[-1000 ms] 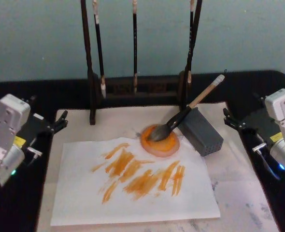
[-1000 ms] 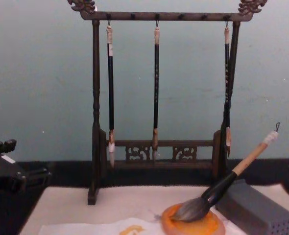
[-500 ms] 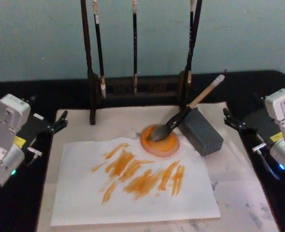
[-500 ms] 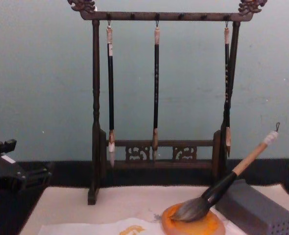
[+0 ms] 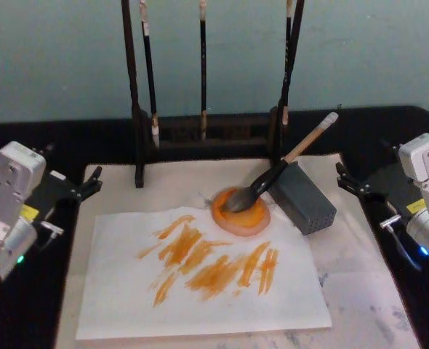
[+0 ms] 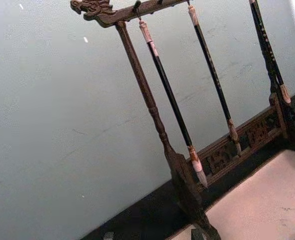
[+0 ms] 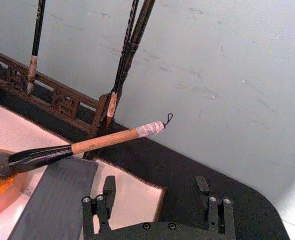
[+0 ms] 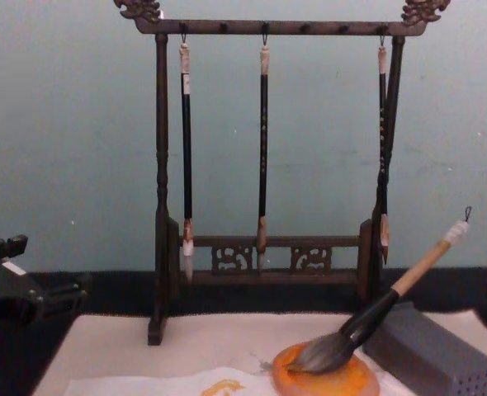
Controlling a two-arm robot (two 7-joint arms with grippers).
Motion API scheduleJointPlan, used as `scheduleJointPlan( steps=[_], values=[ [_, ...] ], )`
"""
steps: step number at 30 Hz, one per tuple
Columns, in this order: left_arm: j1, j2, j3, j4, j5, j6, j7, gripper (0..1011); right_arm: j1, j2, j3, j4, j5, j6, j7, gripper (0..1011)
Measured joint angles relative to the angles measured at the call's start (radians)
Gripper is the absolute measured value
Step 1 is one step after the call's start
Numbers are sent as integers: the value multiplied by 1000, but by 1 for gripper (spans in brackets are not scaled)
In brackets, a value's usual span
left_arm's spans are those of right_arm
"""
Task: Pick up the brush from the inkstone, write on the paper, then place the brush back to its original position.
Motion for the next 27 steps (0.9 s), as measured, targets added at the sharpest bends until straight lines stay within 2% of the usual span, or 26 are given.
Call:
scheduleJointPlan(
  steps=[6,11,13,14,15,17,18,20,21,24,27],
  values=[
    [0,0,0,0,0,0,0,1001,-6,-4,11,-5,10,2,12,1000],
    [0,0,0,0,0,0,0,1001,-22,-22,47,-19,82,18,61,1000],
    [0,0,0,0,0,0,0,1001,-28,-32,67,-26,131,34,90,1000],
    [0,0,0,0,0,0,0,1001,-32,-41,81,-30,172,50,116,1000],
    [0,0,0,0,0,0,0,1001,-32,-41,81,-30,172,50,116,1000],
    [0,0,0,0,0,0,0,1001,-37,-58,107,-34,236,82,149,1000],
    [0,0,0,0,0,0,0,1001,-39,-71,125,-35,286,112,168,1000],
    [0,0,0,0,0,0,0,1001,-42,-87,144,-35,333,143,186,1000],
    [0,0,0,0,0,0,0,1001,-43,-101,160,-36,373,174,197,1000],
    [0,0,0,0,0,0,0,1001,-44,-133,193,-34,451,234,214,1000],
    [0,0,0,0,0,0,0,1001,-45,-158,218,-29,508,280,223,1000]
  ],
)
